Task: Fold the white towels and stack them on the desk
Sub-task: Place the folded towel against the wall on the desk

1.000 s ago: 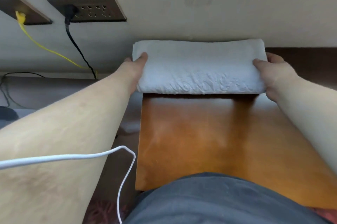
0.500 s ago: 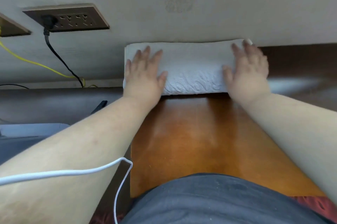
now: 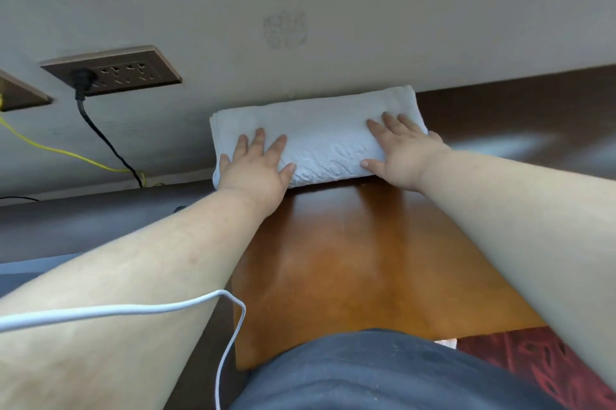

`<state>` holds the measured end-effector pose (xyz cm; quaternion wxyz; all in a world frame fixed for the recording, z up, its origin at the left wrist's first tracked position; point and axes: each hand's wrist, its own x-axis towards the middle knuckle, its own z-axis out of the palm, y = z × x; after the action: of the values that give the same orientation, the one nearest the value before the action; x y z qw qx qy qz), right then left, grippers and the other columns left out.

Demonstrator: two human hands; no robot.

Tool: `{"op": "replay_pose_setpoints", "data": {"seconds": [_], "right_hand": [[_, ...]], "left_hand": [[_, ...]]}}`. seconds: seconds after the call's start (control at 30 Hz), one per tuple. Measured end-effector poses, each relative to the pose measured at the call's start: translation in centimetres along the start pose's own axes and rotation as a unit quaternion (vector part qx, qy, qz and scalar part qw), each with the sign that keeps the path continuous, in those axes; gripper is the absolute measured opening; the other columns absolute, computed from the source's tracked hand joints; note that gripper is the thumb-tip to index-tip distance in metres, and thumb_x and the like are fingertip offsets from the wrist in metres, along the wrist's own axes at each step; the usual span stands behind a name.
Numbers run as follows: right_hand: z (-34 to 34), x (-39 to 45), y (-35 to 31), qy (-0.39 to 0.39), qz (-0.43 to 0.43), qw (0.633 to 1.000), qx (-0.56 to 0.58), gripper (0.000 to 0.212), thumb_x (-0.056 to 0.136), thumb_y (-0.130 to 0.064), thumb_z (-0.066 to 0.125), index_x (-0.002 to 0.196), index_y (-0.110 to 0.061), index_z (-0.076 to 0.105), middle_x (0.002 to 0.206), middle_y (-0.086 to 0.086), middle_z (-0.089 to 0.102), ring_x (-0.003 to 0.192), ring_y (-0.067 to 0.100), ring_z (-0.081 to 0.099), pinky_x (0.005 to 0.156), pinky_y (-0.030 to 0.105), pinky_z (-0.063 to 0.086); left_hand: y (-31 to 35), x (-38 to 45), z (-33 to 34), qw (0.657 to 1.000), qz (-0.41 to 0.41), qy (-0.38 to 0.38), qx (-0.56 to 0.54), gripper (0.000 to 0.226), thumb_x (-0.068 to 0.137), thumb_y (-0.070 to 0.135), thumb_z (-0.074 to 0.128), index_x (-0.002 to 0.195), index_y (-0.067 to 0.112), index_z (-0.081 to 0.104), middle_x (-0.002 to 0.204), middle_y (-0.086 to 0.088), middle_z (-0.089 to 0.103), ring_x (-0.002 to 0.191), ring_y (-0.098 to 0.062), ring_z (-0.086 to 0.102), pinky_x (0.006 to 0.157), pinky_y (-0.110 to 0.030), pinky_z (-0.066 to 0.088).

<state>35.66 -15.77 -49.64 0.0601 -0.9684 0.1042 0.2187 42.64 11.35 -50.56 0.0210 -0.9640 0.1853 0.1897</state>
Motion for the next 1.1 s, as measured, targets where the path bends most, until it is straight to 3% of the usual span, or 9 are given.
{"op": "replay_pose_setpoints", "data": {"seconds": [0.13,0.23,0.53,0.83,1.1], "right_hand": [[-1.8,-3.7,0.6,0.057,0.015,0.998,0.0,0.089,0.083,-0.079,0.032,0.156,-0.035,0.007,0.166,-0.001,0.001,0.151,0.023,-0.008,0.119,0.058,0.003],[-3.1,-8.9,2.8,0.083,0.042,0.993,0.077,0.087,0.085,-0.078,0.032,0.156,-0.033,0.012,0.166,0.0,0.005,0.151,0.023,-0.008,0.119,0.057,0.001],[-5.9,-28.7,18.8,0.157,0.172,0.957,0.171,0.081,0.087,-0.075,0.037,0.155,-0.034,0.019,0.165,-0.002,0.01,0.152,0.023,-0.005,0.119,0.054,0.004],[-3.8,-50.1,35.2,0.187,0.266,0.938,0.123,0.088,0.084,-0.077,0.04,0.155,-0.03,0.021,0.163,0.005,0.018,0.151,0.028,0.004,0.118,0.055,0.015],[-0.5,-57.3,44.7,0.175,0.343,0.914,0.131,0.087,0.085,-0.077,0.038,0.156,-0.031,0.017,0.164,0.0,0.013,0.151,0.027,0.001,0.119,0.056,0.01]], "left_hand": [[2.0,-1.4,-3.0,1.0,-0.007,-0.007,-0.005,0.066,0.096,0.062,0.03,0.153,0.037,0.009,0.163,-0.003,0.004,0.148,-0.031,0.006,0.117,-0.053,0.014],[5.6,-3.9,-5.8,0.998,0.053,0.031,0.014,0.067,0.096,0.059,0.035,0.153,0.029,0.018,0.161,-0.008,0.014,0.147,-0.03,0.015,0.117,-0.048,0.018],[25.0,-15.4,-12.8,0.969,0.225,0.106,0.005,0.062,0.095,0.056,0.043,0.149,0.027,0.033,0.157,-0.003,0.029,0.143,-0.023,0.027,0.116,-0.04,0.023],[46.1,-26.0,-12.4,0.927,0.348,0.11,0.091,0.08,0.087,0.075,0.031,0.154,0.032,0.018,0.162,0.002,0.016,0.15,-0.023,0.005,0.12,-0.047,0.009],[57.7,-29.4,-10.1,0.907,0.402,0.089,0.091,0.08,0.088,0.072,0.035,0.154,0.031,0.017,0.162,0.002,0.015,0.15,-0.022,0.004,0.12,-0.047,0.007]]}}
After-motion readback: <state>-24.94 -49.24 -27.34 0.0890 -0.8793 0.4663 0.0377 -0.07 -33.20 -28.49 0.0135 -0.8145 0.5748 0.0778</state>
